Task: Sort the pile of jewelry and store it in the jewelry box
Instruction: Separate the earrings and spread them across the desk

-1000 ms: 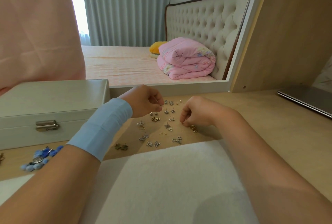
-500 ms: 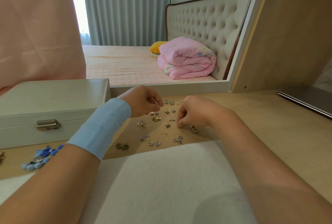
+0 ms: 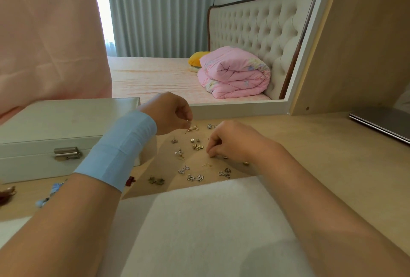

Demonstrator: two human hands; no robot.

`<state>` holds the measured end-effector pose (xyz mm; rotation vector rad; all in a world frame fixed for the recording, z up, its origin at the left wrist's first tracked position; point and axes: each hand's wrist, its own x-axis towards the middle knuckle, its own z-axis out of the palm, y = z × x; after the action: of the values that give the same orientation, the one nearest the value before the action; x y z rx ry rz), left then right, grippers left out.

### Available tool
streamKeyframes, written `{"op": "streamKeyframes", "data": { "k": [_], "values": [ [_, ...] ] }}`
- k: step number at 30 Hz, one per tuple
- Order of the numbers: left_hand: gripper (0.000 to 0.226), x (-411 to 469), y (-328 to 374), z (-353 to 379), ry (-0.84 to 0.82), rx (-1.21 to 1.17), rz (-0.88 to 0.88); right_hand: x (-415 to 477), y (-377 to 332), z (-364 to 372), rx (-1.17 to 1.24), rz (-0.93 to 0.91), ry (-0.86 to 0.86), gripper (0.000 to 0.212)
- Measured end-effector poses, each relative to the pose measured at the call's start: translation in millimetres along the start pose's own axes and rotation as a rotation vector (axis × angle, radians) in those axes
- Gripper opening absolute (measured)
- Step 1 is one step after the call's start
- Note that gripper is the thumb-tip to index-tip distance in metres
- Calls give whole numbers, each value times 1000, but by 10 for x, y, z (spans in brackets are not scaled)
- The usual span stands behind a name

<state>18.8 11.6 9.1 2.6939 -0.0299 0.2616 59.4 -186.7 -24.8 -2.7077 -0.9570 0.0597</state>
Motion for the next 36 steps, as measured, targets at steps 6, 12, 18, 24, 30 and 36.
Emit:
{"op": "streamKeyframes", "data": {
  "k": [6, 12, 18, 24, 30, 36],
  "values": [
    [9, -43, -173, -231, 121, -42, -12, 101, 1, -60, 211, -18, 28, 9],
    [11, -46, -413, -273, 186, -82, -50, 493, -427, 20, 254, -102, 36, 8],
    [14, -59, -605, -284, 220, -117, -57, 833, -761, 177, 88, -161, -64, 19],
    [14, -54, -630, -277, 218, -151, -66, 953, -764, 256, 18, -172, -91, 25],
    [9, -28, -549, -242, 217, -198, -71, 826, -542, -88, 406, -166, 31, 25],
    [9, 35, -278, -127, 202, -377, -58, 509, -281, -387, 665, -109, 87, 27]
  ]
}}
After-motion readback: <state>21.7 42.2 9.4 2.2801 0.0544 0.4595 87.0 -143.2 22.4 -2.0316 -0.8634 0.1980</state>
